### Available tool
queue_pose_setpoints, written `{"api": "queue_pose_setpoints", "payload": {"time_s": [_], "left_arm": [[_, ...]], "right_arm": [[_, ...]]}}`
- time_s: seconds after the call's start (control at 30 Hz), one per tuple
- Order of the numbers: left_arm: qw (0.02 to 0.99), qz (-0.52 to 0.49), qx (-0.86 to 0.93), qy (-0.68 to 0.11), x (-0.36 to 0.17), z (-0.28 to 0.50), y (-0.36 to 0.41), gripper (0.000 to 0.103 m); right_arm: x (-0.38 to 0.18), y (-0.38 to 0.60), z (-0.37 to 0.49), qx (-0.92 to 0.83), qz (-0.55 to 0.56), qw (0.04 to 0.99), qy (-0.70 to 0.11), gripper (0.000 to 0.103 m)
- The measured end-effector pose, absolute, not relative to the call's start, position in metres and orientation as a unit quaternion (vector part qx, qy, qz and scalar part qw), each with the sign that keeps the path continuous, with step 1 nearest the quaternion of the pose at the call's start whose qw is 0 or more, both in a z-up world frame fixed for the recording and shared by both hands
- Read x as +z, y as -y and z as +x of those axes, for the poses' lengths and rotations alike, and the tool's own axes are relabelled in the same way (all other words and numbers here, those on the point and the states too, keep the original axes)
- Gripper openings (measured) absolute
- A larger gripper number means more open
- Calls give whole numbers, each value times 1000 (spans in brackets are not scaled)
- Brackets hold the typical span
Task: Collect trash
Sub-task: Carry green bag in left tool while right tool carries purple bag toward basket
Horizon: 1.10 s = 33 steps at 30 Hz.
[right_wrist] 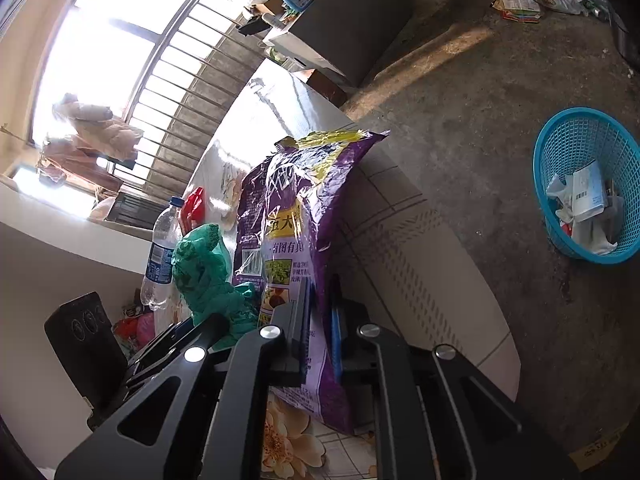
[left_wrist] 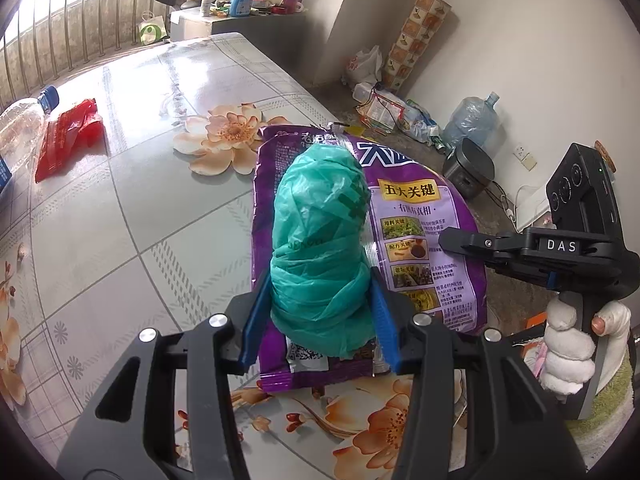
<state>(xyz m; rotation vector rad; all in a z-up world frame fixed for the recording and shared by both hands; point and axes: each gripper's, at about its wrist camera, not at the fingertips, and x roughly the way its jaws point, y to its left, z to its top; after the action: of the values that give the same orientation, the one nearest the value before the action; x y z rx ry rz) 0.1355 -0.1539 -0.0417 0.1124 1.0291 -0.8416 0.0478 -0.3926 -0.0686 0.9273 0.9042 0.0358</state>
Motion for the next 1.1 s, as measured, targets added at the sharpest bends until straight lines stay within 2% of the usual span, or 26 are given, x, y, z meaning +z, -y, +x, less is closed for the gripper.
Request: {"api": "queue_pose_setpoints", "payload": {"time_s": [0.37,0.73,1.1], "left_arm": [[801,27,-384,-458,-29,133,130,44],[810,2,-397,-431,12,146,108,44],[813,7,-408,-415,36,143,121,44]], "right_arm": [[-34,377,50,20,391,830,-397,4],[11,366,37,33,355,872,-336,4],[19,385,19,35,370,877,-303,4]]}}
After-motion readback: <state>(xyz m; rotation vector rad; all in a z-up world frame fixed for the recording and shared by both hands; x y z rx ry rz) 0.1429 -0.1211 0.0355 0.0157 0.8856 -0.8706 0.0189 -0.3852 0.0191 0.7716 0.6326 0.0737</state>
